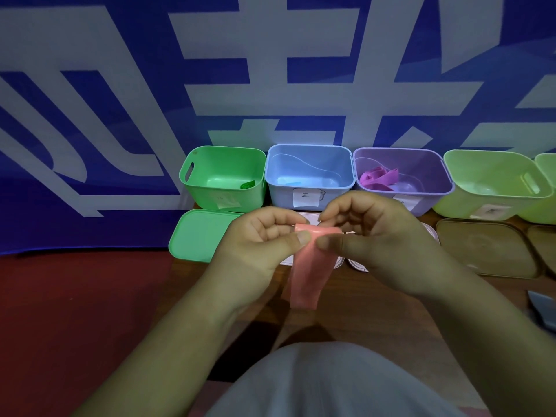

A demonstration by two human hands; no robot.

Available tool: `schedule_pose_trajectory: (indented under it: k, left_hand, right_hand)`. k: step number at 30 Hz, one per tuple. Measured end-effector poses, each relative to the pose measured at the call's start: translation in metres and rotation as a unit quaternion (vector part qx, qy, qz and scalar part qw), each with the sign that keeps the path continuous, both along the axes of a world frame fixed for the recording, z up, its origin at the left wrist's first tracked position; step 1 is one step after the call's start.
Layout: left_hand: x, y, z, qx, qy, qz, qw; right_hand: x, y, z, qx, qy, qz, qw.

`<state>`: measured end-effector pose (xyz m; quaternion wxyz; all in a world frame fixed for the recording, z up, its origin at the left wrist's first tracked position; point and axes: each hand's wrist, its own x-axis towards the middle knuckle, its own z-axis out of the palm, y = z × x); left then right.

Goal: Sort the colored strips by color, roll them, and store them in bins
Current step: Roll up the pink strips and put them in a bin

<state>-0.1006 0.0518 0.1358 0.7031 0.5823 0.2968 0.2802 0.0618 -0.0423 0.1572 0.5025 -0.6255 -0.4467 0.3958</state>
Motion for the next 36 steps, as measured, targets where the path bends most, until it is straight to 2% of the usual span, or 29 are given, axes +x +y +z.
schedule_pose_trajectory:
  k: [4,8,11,17,21,24,29,33,36]
  left_hand:
    - [0.0,0.001,-0.003,0.004,-0.006,-0.016,1.0]
    - [-0.002,0.0,-0.006,0.079,0.012,-0.031,0.996]
    - [-0.005,-0.002,-0.007,0.125,0.015,-0.043,0.991]
    - [-0.007,0.0,-0.01,0.14,0.016,-0.045,0.989]
    - [-0.007,-0.001,-0.013,0.153,0.018,-0.028,0.988]
    - [-0.004,-0.003,-0.014,0.131,0.003,-0.014,0.991]
    - [-0.002,-0.004,-0.013,0.095,-0.011,-0.006,0.995]
    - [-0.002,-0.004,-0.01,0.097,-0.022,-0.008,0.995]
    - [-0.001,-0.002,-0.011,0.103,-0.018,-0.003,0.995]
  right_hand:
    - [-0.002,-0.001,0.0,-0.001,0.037,-0.004,0.999]
    - [-0.003,-0.004,0.0,-0.015,0.029,-0.014,0.999]
    - [-0.005,-0.004,-0.001,-0.011,0.06,-0.013,0.998]
    - [-0.006,-0.001,-0.004,-0.028,0.178,-0.026,0.983]
    - [-0.007,-0.002,-0.005,-0.041,0.196,-0.02,0.98]
    - [-0.007,-0.003,-0.005,-0.048,0.19,-0.016,0.98]
    - [-0.005,-0.004,-0.005,-0.059,0.107,0.001,0.992]
    - [-0.006,-0.006,-0.003,-0.032,0.113,0.001,0.993]
    - [-0.005,-0.008,-0.004,-0.025,0.069,0.002,0.997]
